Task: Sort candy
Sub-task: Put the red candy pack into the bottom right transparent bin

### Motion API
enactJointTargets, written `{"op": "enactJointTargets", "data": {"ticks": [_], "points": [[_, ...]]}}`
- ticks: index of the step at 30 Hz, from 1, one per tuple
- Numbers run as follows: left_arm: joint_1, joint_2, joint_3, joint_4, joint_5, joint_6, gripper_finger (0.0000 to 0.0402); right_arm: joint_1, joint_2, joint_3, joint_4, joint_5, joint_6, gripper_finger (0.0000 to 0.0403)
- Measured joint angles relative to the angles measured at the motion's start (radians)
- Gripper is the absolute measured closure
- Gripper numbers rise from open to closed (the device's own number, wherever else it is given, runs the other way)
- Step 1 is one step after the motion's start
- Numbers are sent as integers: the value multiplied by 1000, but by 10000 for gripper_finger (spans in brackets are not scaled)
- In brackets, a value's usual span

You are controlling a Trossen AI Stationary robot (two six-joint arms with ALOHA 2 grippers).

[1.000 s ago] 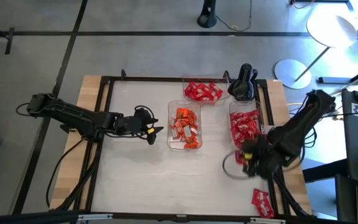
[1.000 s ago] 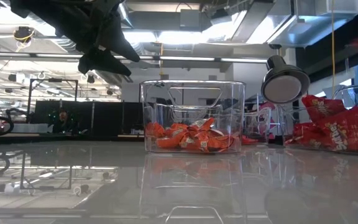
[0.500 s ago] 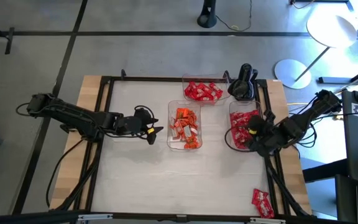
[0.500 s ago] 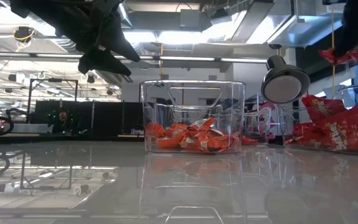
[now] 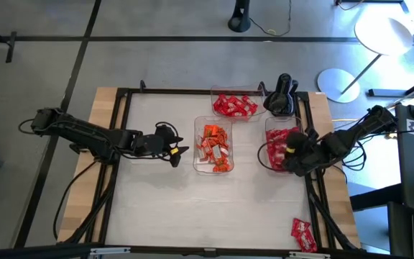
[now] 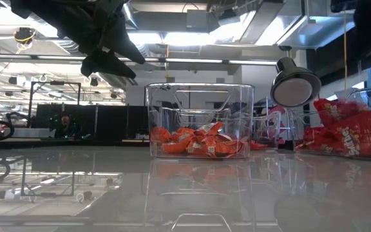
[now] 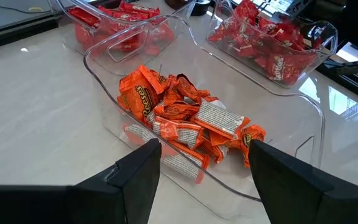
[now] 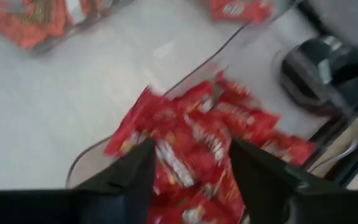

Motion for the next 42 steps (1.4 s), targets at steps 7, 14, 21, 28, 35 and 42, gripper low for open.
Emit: {"op": "enactJointTargets", "data": {"ticks": [7, 14, 21, 28, 35, 42], "points": [[0, 0, 0, 0, 0, -5, 169, 63, 0, 0, 199, -276, -15, 148], [0, 0, 0, 1, 0, -4, 169, 285, 86, 1, 511, -339, 18, 146], [0, 0, 0, 13, 0, 0, 169, 449, 278, 1, 521, -456, 228, 146], [0, 0, 0, 18, 0, 0, 169, 520, 447, 1, 527, -613, 481, 146], [0, 0, 0, 18, 0, 1, 169, 554, 533, -8, 573, -677, 639, 146], [0, 0, 0, 18, 0, 26, 169, 573, 552, -133, 695, -669, 788, 146]]}}
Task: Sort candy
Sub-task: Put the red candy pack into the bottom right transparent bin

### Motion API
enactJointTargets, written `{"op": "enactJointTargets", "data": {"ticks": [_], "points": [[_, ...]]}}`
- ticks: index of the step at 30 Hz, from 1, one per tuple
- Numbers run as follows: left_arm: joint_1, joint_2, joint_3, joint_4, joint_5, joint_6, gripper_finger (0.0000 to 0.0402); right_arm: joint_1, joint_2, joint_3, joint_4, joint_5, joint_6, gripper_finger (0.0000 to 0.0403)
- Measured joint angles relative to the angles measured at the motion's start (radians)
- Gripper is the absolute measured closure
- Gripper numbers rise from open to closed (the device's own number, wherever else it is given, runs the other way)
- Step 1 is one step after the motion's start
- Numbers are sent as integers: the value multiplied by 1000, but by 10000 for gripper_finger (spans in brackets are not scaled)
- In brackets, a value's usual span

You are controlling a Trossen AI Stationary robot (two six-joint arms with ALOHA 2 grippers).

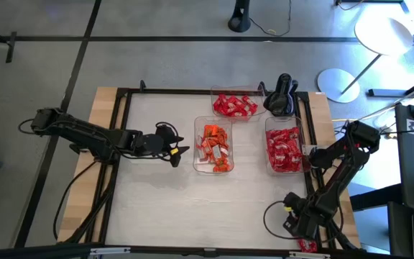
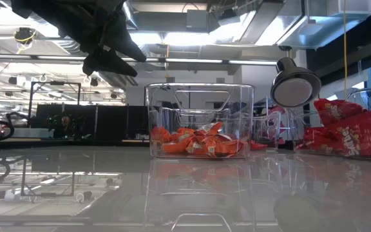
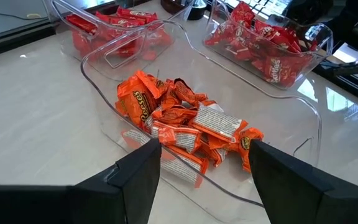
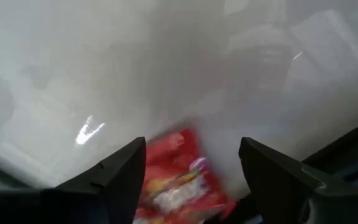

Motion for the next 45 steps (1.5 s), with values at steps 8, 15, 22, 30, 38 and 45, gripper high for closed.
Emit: {"op": "enactJointTargets", "data": {"ticks": [8, 15, 22, 30, 38, 45], "points": [[0, 0, 0, -1, 0, 5, 169, 15, -2, -67, 73, -10, 2, 150], [0, 0, 0, 1, 0, 7, 169, 20, 1, -64, 197, -41, -165, 190], [-1, 0, 0, -1, 0, 1, 169, 18, 45, -66, 152, -109, -375, 211], [-1, 0, 0, 0, 0, 0, 169, 18, 61, -64, 138, -91, -382, 268], [-1, 0, 0, 0, 0, 3, 169, 18, 42, -64, 151, -50, -420, 388], [-1, 0, 0, 0, 0, 7, 169, 0, -26, -28, 126, 58, -482, 400]]}}
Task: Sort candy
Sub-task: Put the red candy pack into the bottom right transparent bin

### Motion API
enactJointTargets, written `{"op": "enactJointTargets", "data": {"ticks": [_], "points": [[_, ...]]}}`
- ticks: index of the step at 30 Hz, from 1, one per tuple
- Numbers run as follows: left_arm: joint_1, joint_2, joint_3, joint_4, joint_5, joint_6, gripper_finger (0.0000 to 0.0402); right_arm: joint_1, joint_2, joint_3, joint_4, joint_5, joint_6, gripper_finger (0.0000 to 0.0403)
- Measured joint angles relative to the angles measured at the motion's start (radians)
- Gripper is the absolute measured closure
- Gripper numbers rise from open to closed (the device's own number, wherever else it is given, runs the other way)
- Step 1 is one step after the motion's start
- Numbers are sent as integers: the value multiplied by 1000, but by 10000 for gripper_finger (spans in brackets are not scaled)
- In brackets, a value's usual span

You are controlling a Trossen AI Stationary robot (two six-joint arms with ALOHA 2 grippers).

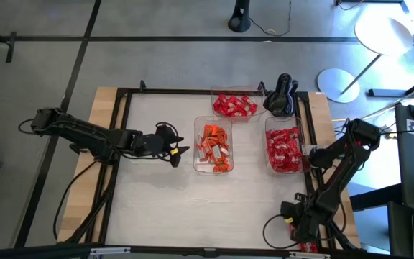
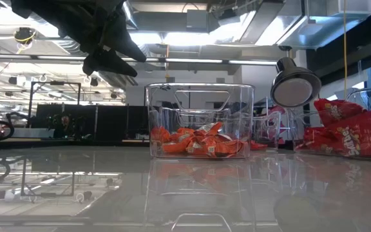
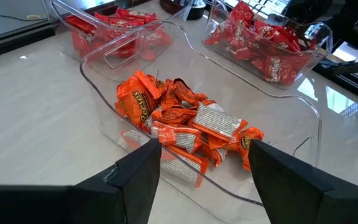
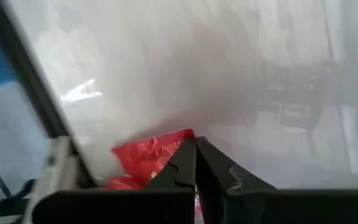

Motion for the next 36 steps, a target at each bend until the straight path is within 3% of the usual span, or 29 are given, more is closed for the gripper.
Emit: {"op": "enactJointTargets", "data": {"ticks": [10, 22, 30, 36], "points": [[0, 0, 0, 0, 0, -5, 169, -119, -147, 123, -226, 131, -192, 401], [0, 0, 0, 5, 0, 8, 169, -305, -406, 240, -731, 459, -244, 402], [0, 0, 0, 5, 0, 4, 169, -494, -521, 242, -913, 514, -246, 402], [0, 0, 0, 5, 0, 22, 169, -582, -526, 242, -955, 568, -246, 386]]}}
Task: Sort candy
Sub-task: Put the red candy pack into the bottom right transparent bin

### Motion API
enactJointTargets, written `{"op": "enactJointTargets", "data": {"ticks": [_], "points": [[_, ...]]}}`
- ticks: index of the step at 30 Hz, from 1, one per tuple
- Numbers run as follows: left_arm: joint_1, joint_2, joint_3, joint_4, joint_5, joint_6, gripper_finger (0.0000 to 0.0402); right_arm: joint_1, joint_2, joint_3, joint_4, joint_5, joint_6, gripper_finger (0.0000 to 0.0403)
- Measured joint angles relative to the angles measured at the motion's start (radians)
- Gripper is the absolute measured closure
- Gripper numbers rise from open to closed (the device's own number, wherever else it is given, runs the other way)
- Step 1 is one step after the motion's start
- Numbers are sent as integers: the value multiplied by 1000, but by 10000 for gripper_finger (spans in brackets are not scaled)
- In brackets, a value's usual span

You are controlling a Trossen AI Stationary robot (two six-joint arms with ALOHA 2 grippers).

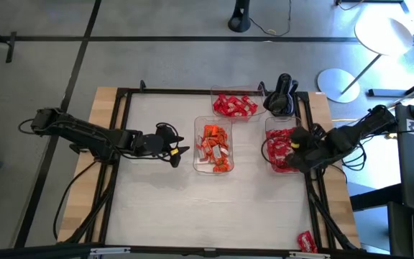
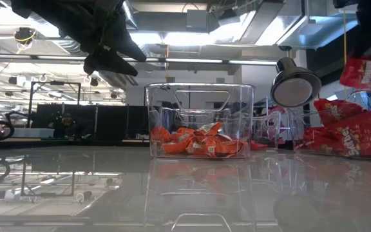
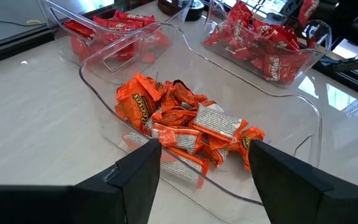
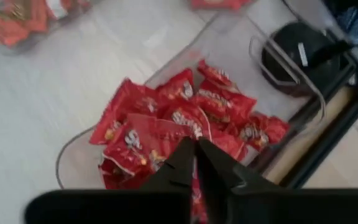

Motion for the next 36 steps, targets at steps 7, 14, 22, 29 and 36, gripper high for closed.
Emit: {"op": "enactJointTargets", "data": {"ticks": [7, 14, 22, 29, 36], "points": [[0, 0, 0, 0, 0, 4, 169, -37, 7, 0, 1, -119, -48, 251], [0, 0, 0, 2, 0, -2, 169, 36, 30, 0, 304, -371, -79, 160], [0, 0, 0, 3, 0, -2, 169, 265, 231, 1, 576, -453, -99, 155], [-1, 0, 0, 2, 0, -5, 169, 410, 450, 0, 646, -637, -50, 166], [-1, 0, 0, 0, 0, -16, 169, 548, 606, 0, 815, -719, -1, 166]]}}
